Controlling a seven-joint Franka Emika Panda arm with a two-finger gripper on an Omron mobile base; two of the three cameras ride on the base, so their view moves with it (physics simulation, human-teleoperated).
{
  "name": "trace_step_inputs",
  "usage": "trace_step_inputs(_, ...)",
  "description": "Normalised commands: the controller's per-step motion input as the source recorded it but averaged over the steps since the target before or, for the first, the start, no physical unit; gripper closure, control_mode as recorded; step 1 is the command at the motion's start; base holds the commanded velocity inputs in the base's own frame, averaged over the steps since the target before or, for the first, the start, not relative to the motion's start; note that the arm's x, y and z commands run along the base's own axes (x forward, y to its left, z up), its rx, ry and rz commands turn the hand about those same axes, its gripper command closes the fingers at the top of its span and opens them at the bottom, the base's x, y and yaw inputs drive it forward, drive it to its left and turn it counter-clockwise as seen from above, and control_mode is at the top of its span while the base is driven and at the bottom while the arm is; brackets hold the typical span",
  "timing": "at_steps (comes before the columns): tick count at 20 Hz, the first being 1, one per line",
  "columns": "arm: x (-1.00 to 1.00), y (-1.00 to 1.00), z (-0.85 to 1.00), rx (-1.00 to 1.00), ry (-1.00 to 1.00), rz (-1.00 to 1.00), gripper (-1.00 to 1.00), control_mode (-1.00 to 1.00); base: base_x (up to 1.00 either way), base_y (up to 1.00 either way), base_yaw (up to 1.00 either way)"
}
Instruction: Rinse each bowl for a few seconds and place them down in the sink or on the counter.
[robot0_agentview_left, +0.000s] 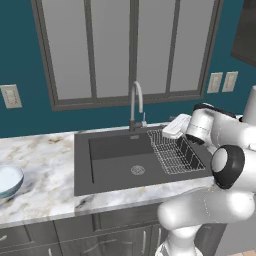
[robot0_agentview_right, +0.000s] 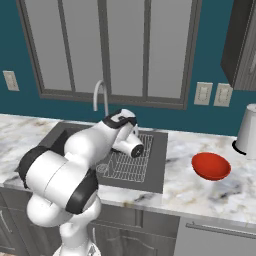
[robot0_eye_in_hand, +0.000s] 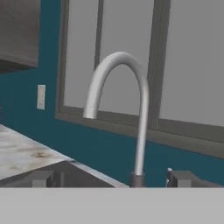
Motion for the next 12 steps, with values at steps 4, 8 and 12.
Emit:
trace_step_inputs(4,0.33,0.03,-0.07,0.02,-0.08,0.04,-1.0,-1.0,0.0,0.0,0.0)
trace_step_inputs(8,0.4,0.0,-0.07,0.04,-0.05,0.04,-1.0,-1.0,0.0,0.0,0.0)
trace_step_inputs(12,0.42,0.0,-0.04,0.07,-0.02,0.04,-1.0,-1.0,0.0,0.0,0.0)
